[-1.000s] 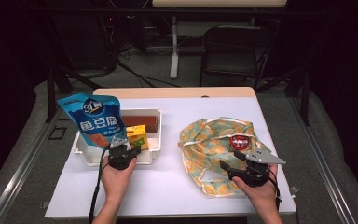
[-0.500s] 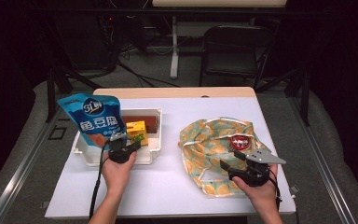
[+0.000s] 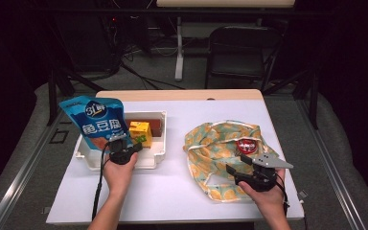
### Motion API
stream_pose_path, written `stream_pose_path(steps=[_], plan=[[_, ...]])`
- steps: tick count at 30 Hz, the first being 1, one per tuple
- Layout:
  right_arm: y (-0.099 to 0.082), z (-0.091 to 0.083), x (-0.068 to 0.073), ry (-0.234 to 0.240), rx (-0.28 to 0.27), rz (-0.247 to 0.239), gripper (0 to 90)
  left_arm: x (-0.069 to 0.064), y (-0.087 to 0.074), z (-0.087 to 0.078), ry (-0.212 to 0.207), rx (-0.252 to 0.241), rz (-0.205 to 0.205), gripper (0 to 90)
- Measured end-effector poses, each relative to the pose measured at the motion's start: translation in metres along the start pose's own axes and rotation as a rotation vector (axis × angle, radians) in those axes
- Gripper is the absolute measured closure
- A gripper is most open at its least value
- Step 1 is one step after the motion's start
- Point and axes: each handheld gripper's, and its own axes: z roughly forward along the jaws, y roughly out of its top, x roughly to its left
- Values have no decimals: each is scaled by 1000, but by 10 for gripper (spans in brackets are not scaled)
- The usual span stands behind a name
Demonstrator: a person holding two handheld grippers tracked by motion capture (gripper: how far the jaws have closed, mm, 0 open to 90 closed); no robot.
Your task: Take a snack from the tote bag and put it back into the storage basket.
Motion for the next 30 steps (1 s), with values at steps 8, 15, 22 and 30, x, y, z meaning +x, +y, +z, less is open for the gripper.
stream_pose_path(steps=[8,15,22,30], plan=[[0,-1,-1,-3,0,-1,308,-4,1,-4,9,-23,16,900],[0,0,-2,-7,3,0,309,-3,6,-1,-3,-16,1,900],[-1,-1,-3,-10,1,4,310,-6,2,-2,5,-27,13,900],[0,-2,-4,-10,0,7,310,6,6,-22,104,-141,-25,900]])
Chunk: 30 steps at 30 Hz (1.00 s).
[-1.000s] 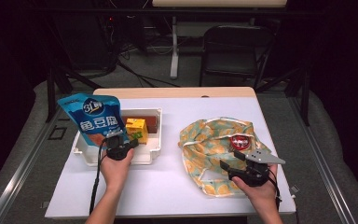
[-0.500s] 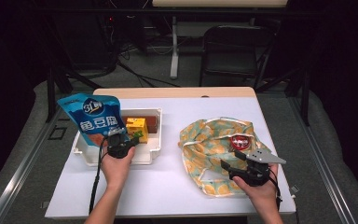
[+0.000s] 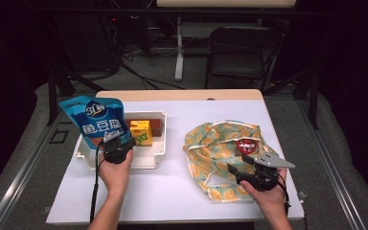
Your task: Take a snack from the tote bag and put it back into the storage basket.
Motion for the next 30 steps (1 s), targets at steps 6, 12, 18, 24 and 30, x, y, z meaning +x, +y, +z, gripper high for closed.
stream_pose_path(steps=[6,12,18,24,30], plan=[[0,-2,0,-4,-7,3,310,3,2,7,26,-15,-19,900],[0,-2,-2,-3,-4,7,311,1,1,12,25,-15,-22,900],[0,-2,-2,-3,-11,10,311,-2,2,18,11,-7,-42,900],[0,-2,-2,-4,-5,5,311,-4,1,23,-8,-5,-61,900],[0,-2,-2,-1,-8,7,312,-6,0,24,-14,-3,-52,900]])
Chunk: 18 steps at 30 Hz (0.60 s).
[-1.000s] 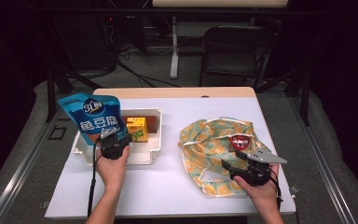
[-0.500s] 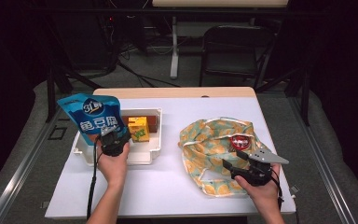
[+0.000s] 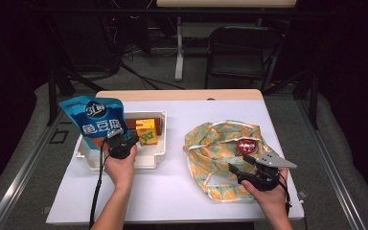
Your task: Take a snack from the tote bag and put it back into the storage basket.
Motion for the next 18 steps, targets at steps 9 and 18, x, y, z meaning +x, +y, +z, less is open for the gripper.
stream_pose_path(steps=[9,18], plan=[[0,1,1,1,3,-5,314,-5,-2,0,-10,8,49,900],[-1,3,2,6,17,-10,315,-12,1,4,-10,18,96,900]])
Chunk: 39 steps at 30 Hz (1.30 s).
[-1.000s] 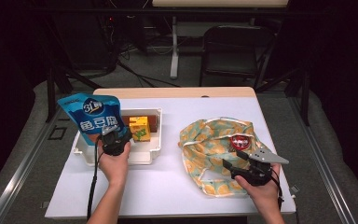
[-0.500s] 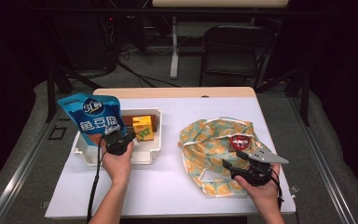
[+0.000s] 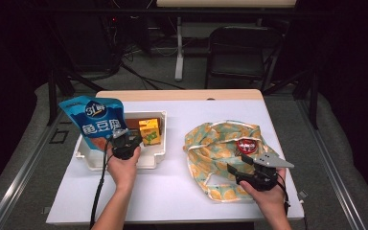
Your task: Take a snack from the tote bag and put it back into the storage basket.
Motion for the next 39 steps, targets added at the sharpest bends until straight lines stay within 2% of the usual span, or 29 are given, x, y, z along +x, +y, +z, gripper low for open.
stream_pose_path(steps=[4,6,10,17,20,22,23,25,27,34,39], plan=[[-1,0,0,0,-6,7,316,-3,5,1,6,-6,0,900],[-1,0,0,-2,-2,5,316,-5,6,3,9,-3,17,900],[-1,0,-1,-3,-1,6,316,-7,10,6,13,-1,18,900],[-1,-2,-3,-3,-3,8,317,-13,18,14,23,-8,44,900],[-1,0,-2,-2,-3,6,317,-10,16,11,33,5,43,900],[-1,-1,-3,-2,-1,2,317,-7,13,9,28,-3,27,900],[-1,-2,-3,-6,-5,6,317,-6,11,8,13,-8,26,900],[0,-3,-6,-15,-13,12,318,-7,8,4,11,-8,38,900],[0,-6,-8,-33,-27,23,325,-8,6,-1,-2,-21,29,899],[5,-13,-20,-101,-59,52,342,-10,-6,-25,-30,-57,39,850],[9,-6,-27,-160,-54,65,364,-11,-12,-40,-110,-84,44,773]])
